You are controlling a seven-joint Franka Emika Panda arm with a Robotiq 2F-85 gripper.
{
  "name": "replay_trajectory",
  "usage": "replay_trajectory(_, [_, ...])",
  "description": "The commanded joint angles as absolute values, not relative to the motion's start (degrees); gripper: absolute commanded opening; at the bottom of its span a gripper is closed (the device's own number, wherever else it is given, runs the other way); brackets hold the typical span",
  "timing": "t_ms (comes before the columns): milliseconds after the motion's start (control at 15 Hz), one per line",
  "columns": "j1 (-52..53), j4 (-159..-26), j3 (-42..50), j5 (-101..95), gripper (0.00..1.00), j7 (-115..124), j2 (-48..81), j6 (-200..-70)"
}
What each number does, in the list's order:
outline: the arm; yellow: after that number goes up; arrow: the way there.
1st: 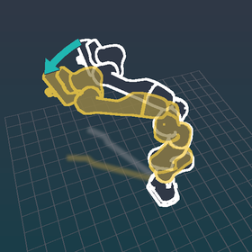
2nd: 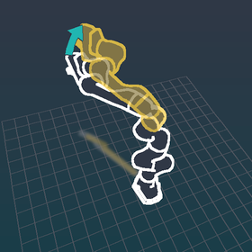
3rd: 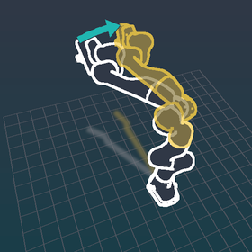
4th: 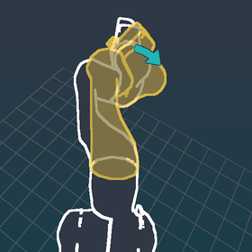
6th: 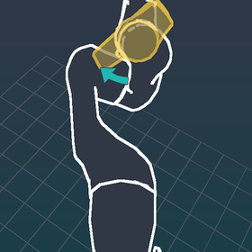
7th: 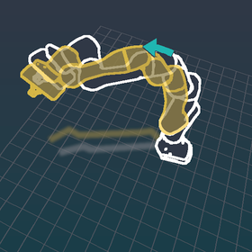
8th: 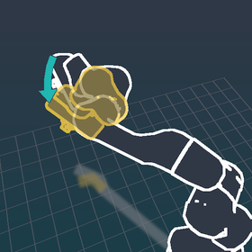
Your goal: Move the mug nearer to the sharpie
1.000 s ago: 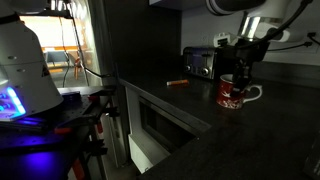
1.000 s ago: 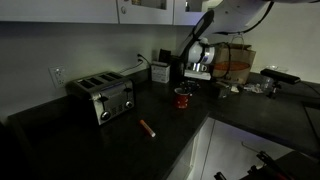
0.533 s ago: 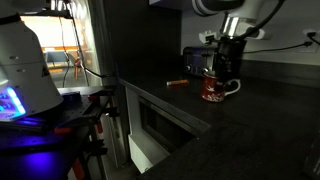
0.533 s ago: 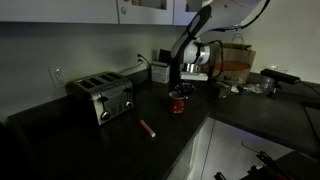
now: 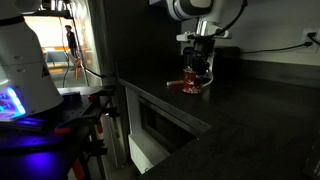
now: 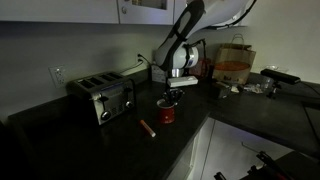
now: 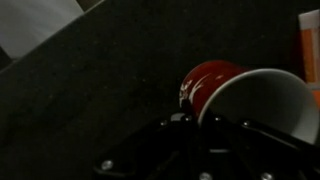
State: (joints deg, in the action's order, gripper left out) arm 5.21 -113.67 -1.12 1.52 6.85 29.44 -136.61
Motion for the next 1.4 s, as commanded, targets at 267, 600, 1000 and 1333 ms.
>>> replay_trajectory(267, [8.4,-116.2,-0.4,-4.5,0.02,7.9,28.2,-145.4])
replay_trajectory(600, [9.3,-114.1,-1.2,-4.1,0.02,8.0,30.0,-144.0])
replay_trajectory(1000, [10.5,-111.3,-1.4,-4.0,0.02,8.4,31.8,-143.4])
replay_trajectory(1333, [11.6,-108.6,-1.0,-4.3,0.02,9.1,33.8,-142.3])
